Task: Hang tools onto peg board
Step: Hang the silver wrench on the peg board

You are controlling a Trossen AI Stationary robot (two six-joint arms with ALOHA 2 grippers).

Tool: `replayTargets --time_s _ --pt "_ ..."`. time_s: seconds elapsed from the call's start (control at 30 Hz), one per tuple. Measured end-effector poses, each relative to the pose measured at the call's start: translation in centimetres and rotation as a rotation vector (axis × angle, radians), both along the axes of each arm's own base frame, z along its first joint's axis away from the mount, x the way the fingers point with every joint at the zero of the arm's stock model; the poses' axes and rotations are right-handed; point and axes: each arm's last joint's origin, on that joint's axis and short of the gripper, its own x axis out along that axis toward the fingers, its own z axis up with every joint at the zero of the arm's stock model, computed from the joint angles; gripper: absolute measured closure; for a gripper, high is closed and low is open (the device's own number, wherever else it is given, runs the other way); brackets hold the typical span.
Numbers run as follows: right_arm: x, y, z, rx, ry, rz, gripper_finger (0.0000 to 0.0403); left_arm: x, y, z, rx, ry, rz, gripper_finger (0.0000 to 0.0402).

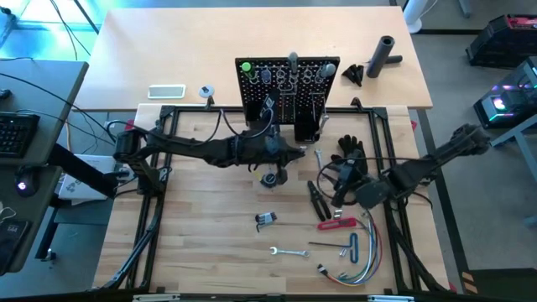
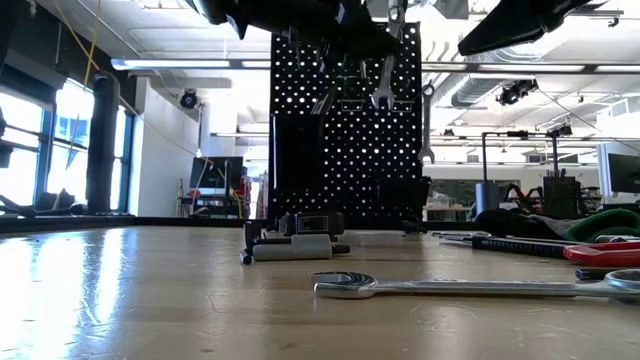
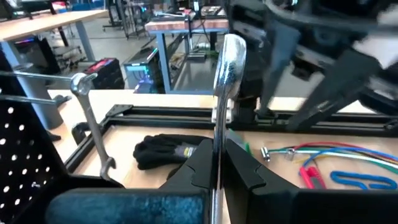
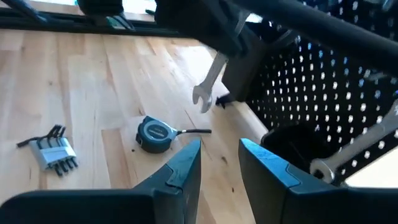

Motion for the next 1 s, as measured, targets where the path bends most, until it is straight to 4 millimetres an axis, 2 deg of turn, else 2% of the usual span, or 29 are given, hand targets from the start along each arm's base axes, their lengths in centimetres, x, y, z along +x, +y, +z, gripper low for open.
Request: replayTargets --time_s 0.23,0.37,0.5,0.6,0.7,0.87,1.0 --pt "-3.2 -2.1 2.9 -0.033 -0.06 0.079 0.03 -0.8 -0.3 1.2 0.018 0.0 0.001 0.0395" --pt "-5.3 -3.3 4.4 -0.008 -0.116 0.19 0.03 -1.3 -0.2 1.7 0.038 0.015 0.022 0.0395" --pt "-7.0 -4.3 5.0 0.001 -0.19 0.26 0.03 -1.9 -0.2 2.0 0.044 0.012 0.026 0.0395" --pt "-7.8 -5.0 3.8 -0.008 -0.238 0.289 0.03 -2.7 -0.1 1.9 0.035 -0.008 0.035 0.0395" --pt "-7.9 -5.5 1.6 0.006 -0.318 0.288 0.03 -3.5 -0.3 1.2 0.0 -0.095 -0.006 0.0395" --pt "-5.9 -5.8 -3.1 0.049 -0.422 0.35 0.03 -3.7 -0.7 0.1 -0.061 -0.229 -0.061 0.0395" --pt "-4.6 -6.3 -5.2 0.074 -0.47 0.313 0.03 -2.9 -0.8 -1.3 -0.089 -0.228 -0.064 0.0395"
